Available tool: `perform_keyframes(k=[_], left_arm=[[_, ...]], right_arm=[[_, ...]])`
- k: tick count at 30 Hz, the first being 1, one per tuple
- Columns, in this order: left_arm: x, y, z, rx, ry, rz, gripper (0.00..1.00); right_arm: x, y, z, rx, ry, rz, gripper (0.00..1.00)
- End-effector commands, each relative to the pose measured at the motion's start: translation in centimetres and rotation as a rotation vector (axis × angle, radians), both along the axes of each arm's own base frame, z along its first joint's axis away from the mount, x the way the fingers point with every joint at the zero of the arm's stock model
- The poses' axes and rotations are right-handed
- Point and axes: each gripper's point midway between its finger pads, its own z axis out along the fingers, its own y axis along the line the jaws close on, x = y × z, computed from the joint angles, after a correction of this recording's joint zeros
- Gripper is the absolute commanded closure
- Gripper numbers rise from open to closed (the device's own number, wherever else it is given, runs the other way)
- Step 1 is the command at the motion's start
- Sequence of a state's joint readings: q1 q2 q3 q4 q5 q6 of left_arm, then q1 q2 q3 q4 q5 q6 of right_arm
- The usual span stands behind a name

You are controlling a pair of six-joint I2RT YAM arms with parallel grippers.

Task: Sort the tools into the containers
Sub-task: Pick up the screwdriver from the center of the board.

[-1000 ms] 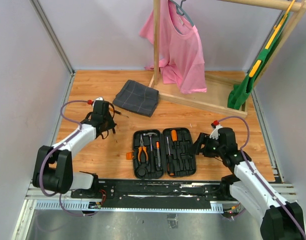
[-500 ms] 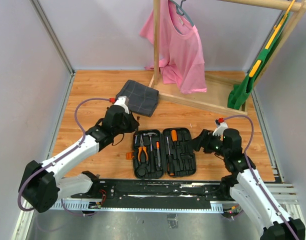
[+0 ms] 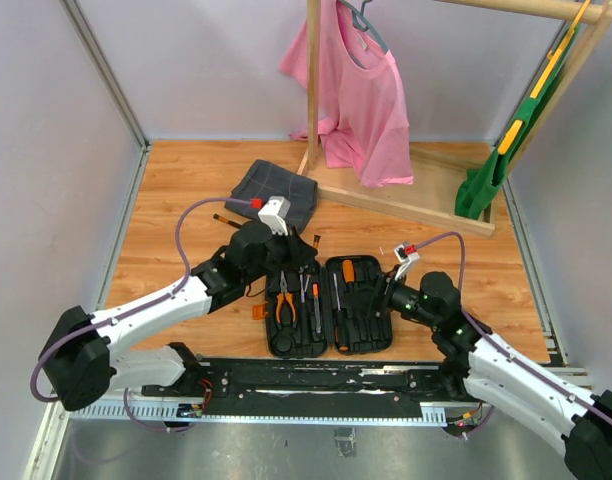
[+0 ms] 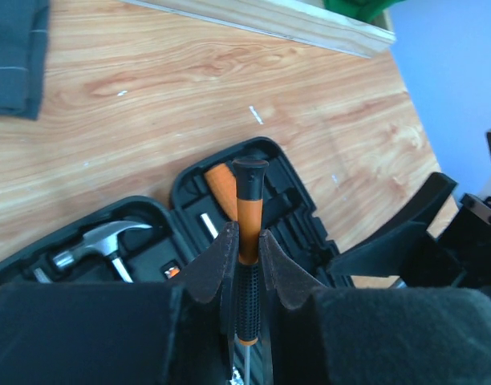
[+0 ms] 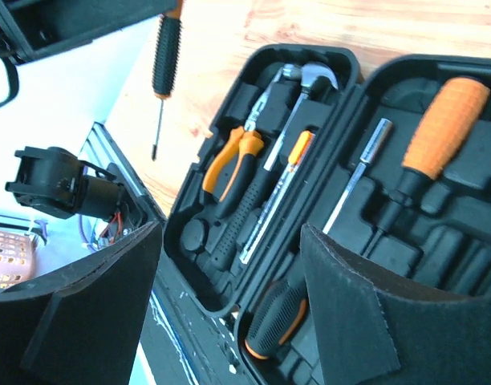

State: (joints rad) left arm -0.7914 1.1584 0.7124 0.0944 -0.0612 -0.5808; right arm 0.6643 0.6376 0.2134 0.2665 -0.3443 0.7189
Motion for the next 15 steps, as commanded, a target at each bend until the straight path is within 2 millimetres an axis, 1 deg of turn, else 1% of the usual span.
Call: perform_keyframes(k=[1, 8, 15], left_arm=[[-0.5, -2.5, 2.7, -0.092, -0.055, -0.051, 0.90], [-1.8, -4.3, 3.3, -0.135, -0.052, -0.104, 0.90], [-3.1, -6.0, 3.6, -0.143, -0.060, -0.163, 0.90]], right_arm=[[0.5, 1.7, 3.3, 0.128, -0.085, 0.001, 0.30], [1.0, 3.3, 4.3, 0.201, -0.073, 0.008, 0.32], [1.8, 4.5, 4.9, 0.269, -0.048, 0.011, 0.38]])
